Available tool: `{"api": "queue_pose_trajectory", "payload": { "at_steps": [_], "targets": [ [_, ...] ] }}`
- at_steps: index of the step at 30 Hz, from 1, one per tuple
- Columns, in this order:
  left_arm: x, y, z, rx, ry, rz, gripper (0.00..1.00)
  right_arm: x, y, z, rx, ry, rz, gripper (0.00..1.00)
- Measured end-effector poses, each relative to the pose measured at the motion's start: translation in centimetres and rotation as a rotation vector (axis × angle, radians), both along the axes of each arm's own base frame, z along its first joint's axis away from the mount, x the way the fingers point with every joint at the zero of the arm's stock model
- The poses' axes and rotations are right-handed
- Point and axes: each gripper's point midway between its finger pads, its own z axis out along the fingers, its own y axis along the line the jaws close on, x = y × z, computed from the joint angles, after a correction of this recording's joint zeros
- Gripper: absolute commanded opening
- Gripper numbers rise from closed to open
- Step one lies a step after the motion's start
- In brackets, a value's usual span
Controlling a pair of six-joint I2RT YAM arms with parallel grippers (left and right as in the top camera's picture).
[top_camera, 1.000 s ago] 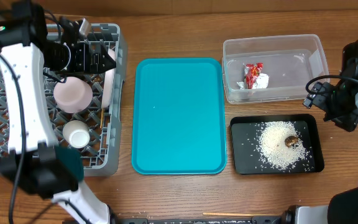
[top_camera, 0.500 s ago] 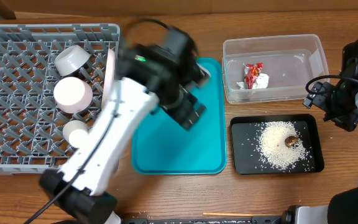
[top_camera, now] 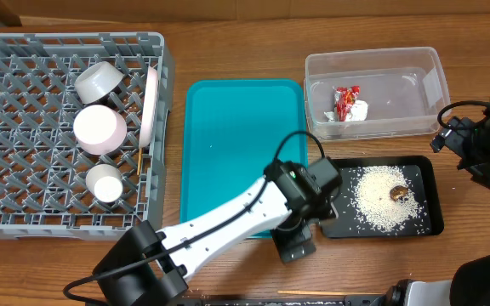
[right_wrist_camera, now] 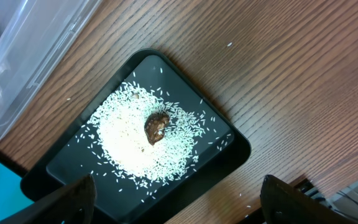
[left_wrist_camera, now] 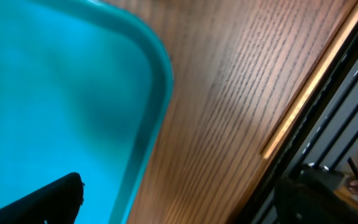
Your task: Sort waste into correct bins and load items into the dishwasher
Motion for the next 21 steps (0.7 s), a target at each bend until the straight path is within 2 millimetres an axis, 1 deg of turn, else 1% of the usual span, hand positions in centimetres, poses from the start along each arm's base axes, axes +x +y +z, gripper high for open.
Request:
{"api": "queue_pose_trajectory", "payload": {
  "at_steps": [3, 6, 10, 12, 13, 14, 16, 19, 21],
  "targets": [
    [-1.1, -0.4, -1.1, -0.004, -0.003, -0.041, 1.00, 0.0, 0.0, 0.0, 0.001, 0.000, 0.000, 0.87],
    [-2.7, -0.6, -2.3, 0.000, 0.000, -0.109, 1.00, 0.0, 0.0, 0.0, 0.001, 0.000, 0.000, 0.87],
    [-4.8, -1.1, -2.7, -0.007, 0.034, -0.158, 0.99, 0.0, 0.0, 0.0, 0.002, -0.002, 0.001, 0.87],
    [-5.3, -1.4, -2.7, -0.012, 0.038, -0.173, 0.96, 0.1, 0.0, 0.0, 0.002, -0.003, 0.000, 0.87],
    [-5.5, -1.5, -2.7, -0.015, 0.036, -0.180, 0.92, 0.1, 0.0, 0.0, 0.002, -0.004, 0.000, 0.87],
    [-5.6, -1.6, -2.7, -0.014, 0.032, -0.186, 0.93, 0.1, 0.0, 0.0, 0.002, -0.004, 0.000, 0.87],
    [-5.7, -1.8, -2.7, -0.011, 0.016, -0.201, 0.99, 0.1, 0.0, 0.0, 0.001, -0.003, -0.001, 0.87],
    [-6.0, -2.1, -3.1, -0.004, -0.003, -0.225, 1.00, 0.1, 0.0, 0.0, 0.002, -0.004, 0.000, 0.87],
    [-6.0, -2.7, -4.1, 0.003, -0.019, -0.239, 1.00, 0.1, 0.0, 0.0, 0.002, -0.004, 0.000, 0.87]
  ]
}}
